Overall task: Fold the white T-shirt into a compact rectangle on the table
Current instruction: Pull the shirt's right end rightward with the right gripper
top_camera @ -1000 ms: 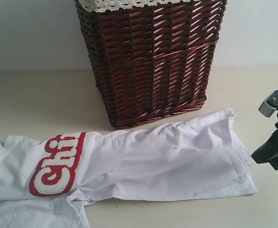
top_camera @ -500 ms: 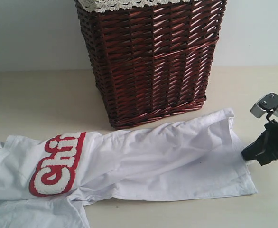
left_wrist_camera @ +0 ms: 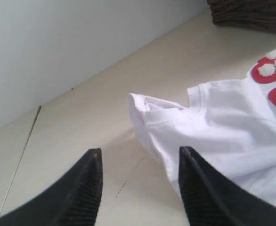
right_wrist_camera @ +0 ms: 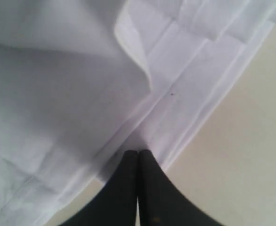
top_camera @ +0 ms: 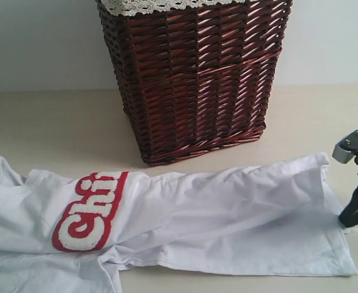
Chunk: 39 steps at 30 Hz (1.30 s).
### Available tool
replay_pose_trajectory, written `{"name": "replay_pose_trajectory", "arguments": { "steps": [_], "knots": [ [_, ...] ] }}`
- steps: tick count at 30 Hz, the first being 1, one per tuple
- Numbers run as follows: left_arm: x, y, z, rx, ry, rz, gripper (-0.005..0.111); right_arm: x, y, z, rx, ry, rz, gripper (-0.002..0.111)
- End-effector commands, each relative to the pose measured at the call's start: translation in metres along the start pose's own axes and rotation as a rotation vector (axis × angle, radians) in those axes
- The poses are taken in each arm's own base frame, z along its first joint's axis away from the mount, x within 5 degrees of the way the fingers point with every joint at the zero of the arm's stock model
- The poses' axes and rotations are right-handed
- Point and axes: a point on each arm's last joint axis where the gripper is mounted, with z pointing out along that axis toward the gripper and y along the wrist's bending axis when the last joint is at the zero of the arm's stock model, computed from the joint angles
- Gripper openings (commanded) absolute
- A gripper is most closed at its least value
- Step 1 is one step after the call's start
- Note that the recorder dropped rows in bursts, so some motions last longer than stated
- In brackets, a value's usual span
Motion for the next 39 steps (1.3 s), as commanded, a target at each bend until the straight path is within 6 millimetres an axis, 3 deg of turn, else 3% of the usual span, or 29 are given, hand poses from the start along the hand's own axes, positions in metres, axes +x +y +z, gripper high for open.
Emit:
{"name": "replay_pose_trajectory", "arguments": {
  "steps": [1, 6, 9, 16, 18, 19, 23, 27, 28, 32, 39],
  "knots": [
    [0.000, -0.001, 0.000, 0.002, -0.009, -0.001, 0.049, 0.020, -0.001, -0.003, 0.026, 0.210, -0.053, 0.000],
    [0.000, -0.001, 0.000, 0.002, -0.009, -0.001, 0.049, 0.020, 0.001, -0.012, 0.043, 0.210, -0.071, 0.000],
    [0.000, -0.001, 0.000, 0.002, -0.009, -0.001, 0.049, 0.013, 0.008, -0.030, 0.084, 0.149, -0.091, 0.005],
    [0.000, -0.001, 0.000, 0.002, -0.009, -0.001, 0.049, 0.001, 0.030, -0.076, 0.172, -0.019, -0.125, 0.039],
    [0.000, -0.001, 0.000, 0.002, -0.009, -0.001, 0.049, -0.007, 0.030, -0.074, 0.157, -0.104, -0.061, 0.045],
    [0.000, -0.001, 0.000, 0.002, -0.009, -0.001, 0.049, -0.011, 0.026, -0.062, 0.108, -0.143, 0.009, 0.046],
    [0.000, -0.001, 0.000, 0.002, -0.009, -0.001, 0.049, -0.010, 0.006, -0.021, 0.064, -0.110, 0.086, 0.046],
    [0.000, -0.001, 0.000, 0.002, -0.009, -0.001, 0.049, -0.012, -0.011, -0.004, 0.145, -0.150, 0.140, 0.045],
    [0.000, -0.001, 0.000, 0.002, -0.009, -0.001, 0.049, -0.013, -0.013, -0.003, 0.156, -0.169, 0.155, 0.042],
    [0.000, -0.001, 0.000, 0.002, -0.009, -0.001, 0.049, -0.017, -0.012, -0.003, 0.137, -0.219, 0.211, 0.001],
    [0.000, -0.001, 0.000, 0.002, -0.009, -0.001, 0.049, -0.021, -0.003, -0.012, 0.076, -0.250, 0.217, 0.000]
  ]
}}
